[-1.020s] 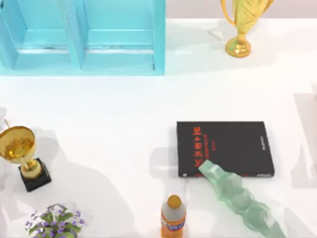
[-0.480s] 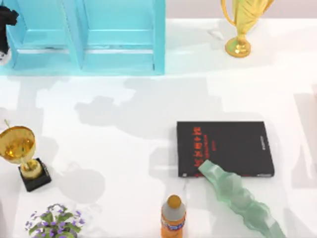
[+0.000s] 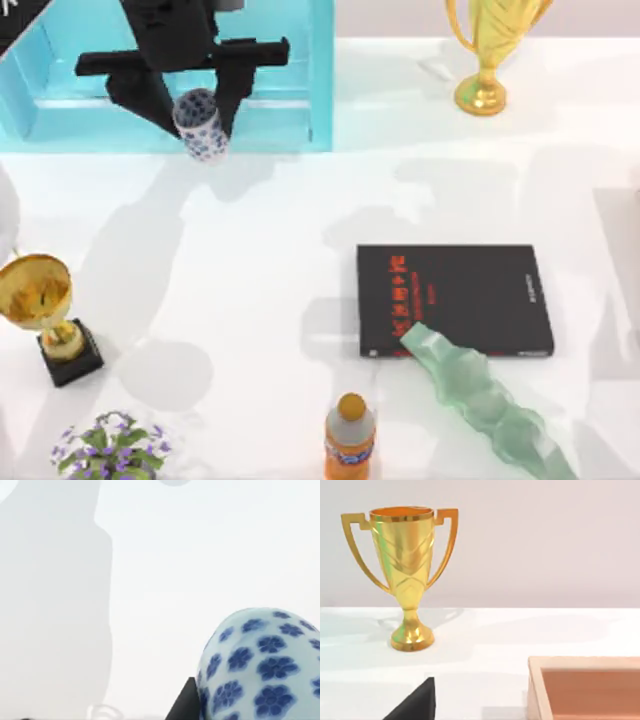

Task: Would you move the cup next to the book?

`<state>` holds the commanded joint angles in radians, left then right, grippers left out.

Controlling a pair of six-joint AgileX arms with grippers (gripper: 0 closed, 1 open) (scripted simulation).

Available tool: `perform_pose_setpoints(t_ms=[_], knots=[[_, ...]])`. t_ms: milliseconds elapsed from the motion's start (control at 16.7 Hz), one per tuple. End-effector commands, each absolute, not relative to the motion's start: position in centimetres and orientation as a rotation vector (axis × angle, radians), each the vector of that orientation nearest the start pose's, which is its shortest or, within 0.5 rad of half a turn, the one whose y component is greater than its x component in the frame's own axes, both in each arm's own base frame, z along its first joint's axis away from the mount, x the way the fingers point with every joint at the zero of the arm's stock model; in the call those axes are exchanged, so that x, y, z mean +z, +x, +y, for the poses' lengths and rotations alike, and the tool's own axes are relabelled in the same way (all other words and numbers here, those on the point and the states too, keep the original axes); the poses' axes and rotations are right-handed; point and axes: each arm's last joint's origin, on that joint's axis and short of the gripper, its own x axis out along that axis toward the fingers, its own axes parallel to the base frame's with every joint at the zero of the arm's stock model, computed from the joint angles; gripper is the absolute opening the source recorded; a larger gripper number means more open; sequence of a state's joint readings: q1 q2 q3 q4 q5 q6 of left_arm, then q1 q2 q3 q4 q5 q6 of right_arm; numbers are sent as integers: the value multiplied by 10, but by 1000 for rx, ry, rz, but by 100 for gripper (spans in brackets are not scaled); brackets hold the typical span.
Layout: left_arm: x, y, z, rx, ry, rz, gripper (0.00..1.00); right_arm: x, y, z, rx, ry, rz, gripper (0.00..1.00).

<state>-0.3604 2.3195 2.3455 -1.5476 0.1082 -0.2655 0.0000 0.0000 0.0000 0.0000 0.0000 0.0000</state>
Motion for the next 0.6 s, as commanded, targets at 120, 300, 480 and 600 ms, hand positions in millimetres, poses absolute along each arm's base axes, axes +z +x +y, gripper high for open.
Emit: perform_pose_setpoints(t_ms=[120, 300, 480, 600], knots=[[250, 413, -197, -104, -27, 1593, 0, 160, 106, -1, 0, 0, 0, 100], [235, 394, -243, -40, 1, 1613, 0, 160, 106, -1, 0, 0, 0, 100], [228, 385, -263, -10, 22, 1609, 0, 160, 106, -1, 0, 0, 0, 100], [228, 385, -263, -10, 22, 1609, 0, 160, 106, -1, 0, 0, 0, 100]])
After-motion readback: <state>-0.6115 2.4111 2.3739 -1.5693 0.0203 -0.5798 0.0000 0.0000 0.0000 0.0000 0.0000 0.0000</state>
